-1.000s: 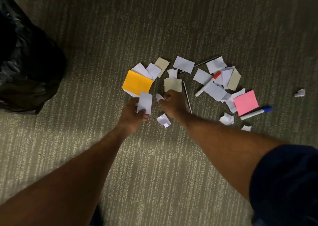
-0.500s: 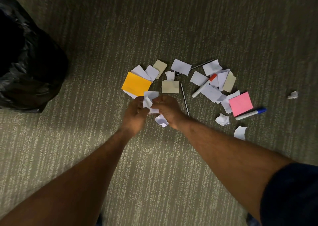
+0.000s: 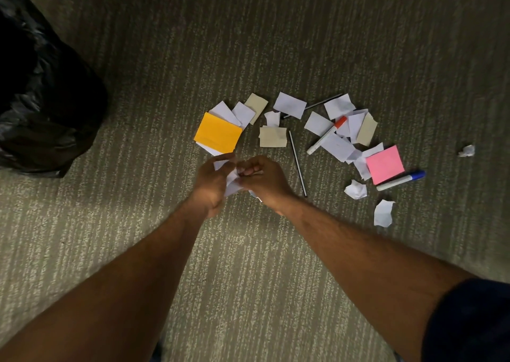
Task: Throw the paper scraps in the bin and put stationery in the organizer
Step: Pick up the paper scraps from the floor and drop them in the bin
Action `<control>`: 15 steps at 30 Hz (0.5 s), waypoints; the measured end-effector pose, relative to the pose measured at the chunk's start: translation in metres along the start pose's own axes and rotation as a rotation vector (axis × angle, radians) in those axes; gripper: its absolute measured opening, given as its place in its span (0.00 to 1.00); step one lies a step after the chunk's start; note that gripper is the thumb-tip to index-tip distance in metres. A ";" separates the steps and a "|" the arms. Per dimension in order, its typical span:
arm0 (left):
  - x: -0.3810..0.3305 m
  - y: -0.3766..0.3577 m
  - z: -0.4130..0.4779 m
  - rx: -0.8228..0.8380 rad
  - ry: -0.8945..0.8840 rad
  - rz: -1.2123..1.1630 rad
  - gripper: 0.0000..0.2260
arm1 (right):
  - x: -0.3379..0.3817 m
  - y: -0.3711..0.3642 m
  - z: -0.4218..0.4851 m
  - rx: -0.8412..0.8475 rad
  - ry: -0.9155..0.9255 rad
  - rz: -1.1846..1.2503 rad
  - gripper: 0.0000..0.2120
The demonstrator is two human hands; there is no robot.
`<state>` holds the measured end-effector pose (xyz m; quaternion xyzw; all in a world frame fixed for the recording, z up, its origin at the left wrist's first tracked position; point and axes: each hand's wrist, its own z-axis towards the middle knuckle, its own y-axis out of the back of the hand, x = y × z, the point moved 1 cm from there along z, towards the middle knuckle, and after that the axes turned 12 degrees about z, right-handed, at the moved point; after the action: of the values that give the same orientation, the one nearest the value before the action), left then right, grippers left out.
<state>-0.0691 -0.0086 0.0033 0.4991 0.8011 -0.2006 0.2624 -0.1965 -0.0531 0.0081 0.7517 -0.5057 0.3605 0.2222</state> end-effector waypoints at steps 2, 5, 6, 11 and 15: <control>-0.004 0.004 -0.001 -0.004 0.029 -0.102 0.05 | -0.008 0.010 0.001 -0.062 0.064 -0.132 0.13; -0.007 0.014 -0.001 0.004 0.044 -0.130 0.11 | -0.028 0.028 0.004 -0.167 0.123 -0.518 0.13; -0.007 0.017 -0.001 0.001 0.043 -0.116 0.12 | -0.036 0.032 0.006 -0.171 0.095 -0.634 0.17; -0.002 0.027 0.007 0.020 0.041 -0.043 0.08 | -0.059 0.029 0.014 -0.024 0.069 -0.952 0.32; 0.003 0.030 0.014 -0.020 0.043 0.027 0.12 | -0.053 0.023 0.023 -0.049 0.171 -0.844 0.12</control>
<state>-0.0405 -0.0019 -0.0113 0.5116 0.8016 -0.1784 0.2528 -0.2225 -0.0463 -0.0485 0.8545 -0.1422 0.2867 0.4091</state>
